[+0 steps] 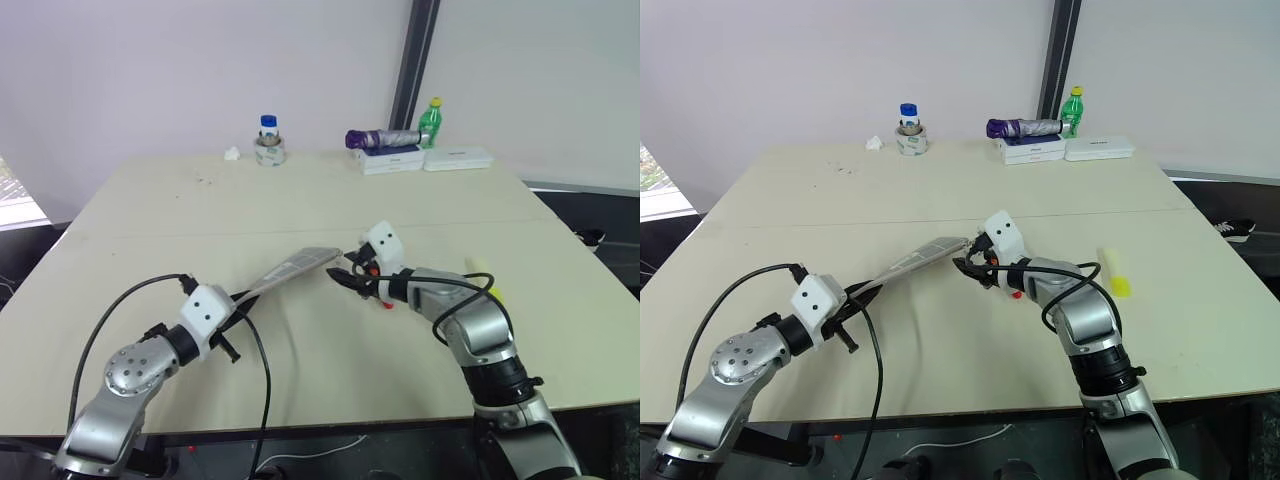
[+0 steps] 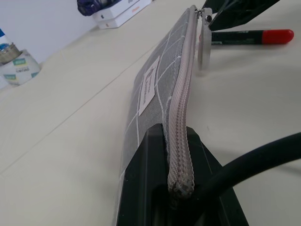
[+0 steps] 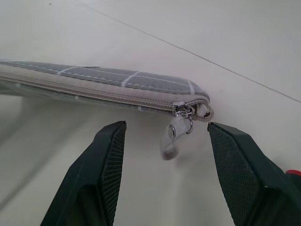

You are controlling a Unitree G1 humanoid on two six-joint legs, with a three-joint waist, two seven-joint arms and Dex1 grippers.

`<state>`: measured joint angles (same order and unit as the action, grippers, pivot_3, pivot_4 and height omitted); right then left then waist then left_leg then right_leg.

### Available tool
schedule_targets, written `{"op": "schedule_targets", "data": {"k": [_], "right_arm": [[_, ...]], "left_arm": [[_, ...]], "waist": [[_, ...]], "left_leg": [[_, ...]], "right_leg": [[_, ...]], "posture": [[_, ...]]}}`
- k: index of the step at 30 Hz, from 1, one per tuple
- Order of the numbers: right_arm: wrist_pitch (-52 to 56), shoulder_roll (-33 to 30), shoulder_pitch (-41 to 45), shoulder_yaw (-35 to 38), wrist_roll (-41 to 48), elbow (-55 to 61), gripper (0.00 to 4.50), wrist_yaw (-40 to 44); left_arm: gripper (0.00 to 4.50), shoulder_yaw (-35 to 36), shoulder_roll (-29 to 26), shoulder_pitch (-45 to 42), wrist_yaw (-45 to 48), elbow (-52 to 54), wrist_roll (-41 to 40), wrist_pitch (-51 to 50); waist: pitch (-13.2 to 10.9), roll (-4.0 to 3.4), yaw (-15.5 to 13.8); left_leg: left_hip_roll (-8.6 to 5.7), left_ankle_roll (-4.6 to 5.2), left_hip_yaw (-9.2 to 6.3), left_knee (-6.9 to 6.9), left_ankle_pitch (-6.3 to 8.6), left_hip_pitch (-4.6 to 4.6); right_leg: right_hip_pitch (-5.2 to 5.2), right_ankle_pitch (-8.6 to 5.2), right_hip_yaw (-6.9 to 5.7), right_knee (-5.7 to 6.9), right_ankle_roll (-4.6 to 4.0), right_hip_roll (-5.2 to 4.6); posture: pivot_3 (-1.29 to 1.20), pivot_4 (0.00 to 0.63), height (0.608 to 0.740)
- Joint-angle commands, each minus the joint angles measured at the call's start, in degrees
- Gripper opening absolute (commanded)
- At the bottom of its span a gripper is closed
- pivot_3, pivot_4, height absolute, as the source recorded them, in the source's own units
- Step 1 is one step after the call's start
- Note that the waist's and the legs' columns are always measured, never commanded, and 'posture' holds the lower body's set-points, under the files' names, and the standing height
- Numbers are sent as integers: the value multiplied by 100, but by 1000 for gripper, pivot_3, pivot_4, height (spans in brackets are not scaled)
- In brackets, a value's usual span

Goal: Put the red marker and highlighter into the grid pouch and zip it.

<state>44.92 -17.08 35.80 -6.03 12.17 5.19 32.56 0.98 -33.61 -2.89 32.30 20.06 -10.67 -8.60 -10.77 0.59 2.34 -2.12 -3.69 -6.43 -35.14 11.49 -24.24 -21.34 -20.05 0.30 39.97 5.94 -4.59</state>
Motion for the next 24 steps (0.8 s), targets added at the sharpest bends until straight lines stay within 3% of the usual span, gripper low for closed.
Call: {"op": "schedule_targets", "data": {"k": [1,3,7,24], "right_arm": [[-4,56,34,126,103,33,2616,-97],[-10,71,40,135,116,8,2093,-146],[-43,47,37,86,110,34,136,-181],[309,-273,-25,-1079,170,1332,57,368]], "left_arm": [[0,68,22,-37,13,260,-1,-5],[0,63,36,-47,13,272,3,-8],[0,13,50,-43,7,272,76,24],[0,-684,798,-390,-395,203,740,-292]], "waist": [[0,0,2],[0,0,2],[0,0,6],[0,1,-3]], "left_leg": [[0,0,0,0,0,0],[0,0,0,0,0,0],[0,0,0,1,0,0],[-2,0,-1,0,0,0]], "right_leg": [[0,0,0,0,0,0],[0,0,0,0,0,0],[-1,0,0,0,0,1],[0,0,0,0,0,2]], "posture": [[0,150,737],[0,150,737],[0,150,737],[0,150,737]]}}
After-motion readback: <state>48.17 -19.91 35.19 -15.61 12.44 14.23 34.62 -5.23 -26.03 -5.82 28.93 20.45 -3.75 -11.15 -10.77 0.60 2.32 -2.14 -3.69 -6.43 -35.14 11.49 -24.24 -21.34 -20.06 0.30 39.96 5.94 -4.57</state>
